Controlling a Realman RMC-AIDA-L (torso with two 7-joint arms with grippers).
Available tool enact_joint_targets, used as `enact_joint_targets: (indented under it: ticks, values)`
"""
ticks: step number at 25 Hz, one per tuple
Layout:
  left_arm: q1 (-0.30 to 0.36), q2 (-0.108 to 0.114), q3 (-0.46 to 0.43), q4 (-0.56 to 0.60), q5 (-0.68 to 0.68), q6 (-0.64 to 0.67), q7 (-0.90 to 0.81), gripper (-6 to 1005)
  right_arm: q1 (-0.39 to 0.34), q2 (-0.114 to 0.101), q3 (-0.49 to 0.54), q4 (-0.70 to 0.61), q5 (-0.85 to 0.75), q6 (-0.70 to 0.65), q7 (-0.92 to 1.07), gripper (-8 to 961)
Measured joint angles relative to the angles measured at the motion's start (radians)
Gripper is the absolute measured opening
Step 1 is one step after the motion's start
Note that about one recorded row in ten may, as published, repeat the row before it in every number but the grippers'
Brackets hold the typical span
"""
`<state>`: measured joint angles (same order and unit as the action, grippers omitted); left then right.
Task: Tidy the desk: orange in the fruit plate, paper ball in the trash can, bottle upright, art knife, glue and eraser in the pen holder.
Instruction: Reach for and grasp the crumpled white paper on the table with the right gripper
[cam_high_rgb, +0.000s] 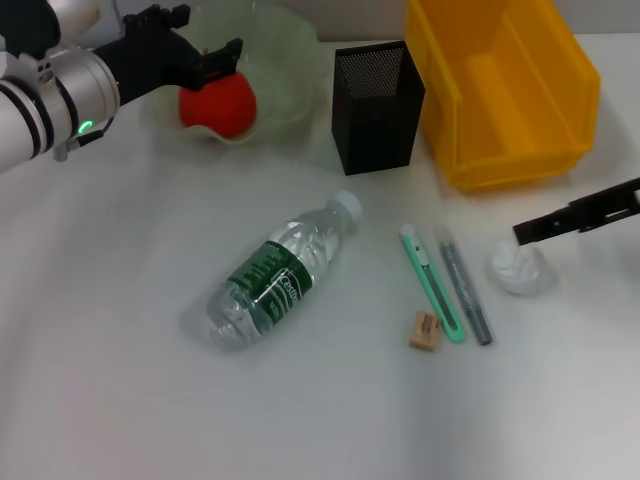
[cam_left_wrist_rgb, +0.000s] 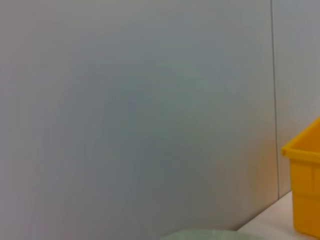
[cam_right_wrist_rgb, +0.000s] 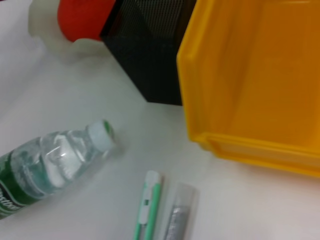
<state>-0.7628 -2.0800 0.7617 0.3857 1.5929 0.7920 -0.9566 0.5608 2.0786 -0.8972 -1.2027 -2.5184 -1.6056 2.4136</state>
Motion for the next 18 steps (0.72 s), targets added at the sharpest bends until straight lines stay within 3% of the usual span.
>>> enact_joint_targets:
  ticks: [4, 18]
  values:
    - [0.011, 0.001, 0.002, 0.0, -0.015, 0.0, 0.01, 812, 0.038, -0.001, -0.006, 0.076, -0.008, 0.021, -0.002, 748]
    - [0.028, 0.003, 0.007, 0.001, -0.051, 0.001, 0.039, 813, 0.072, -0.001, -0.028, 0.197, -0.056, 0.099, -0.009, 744]
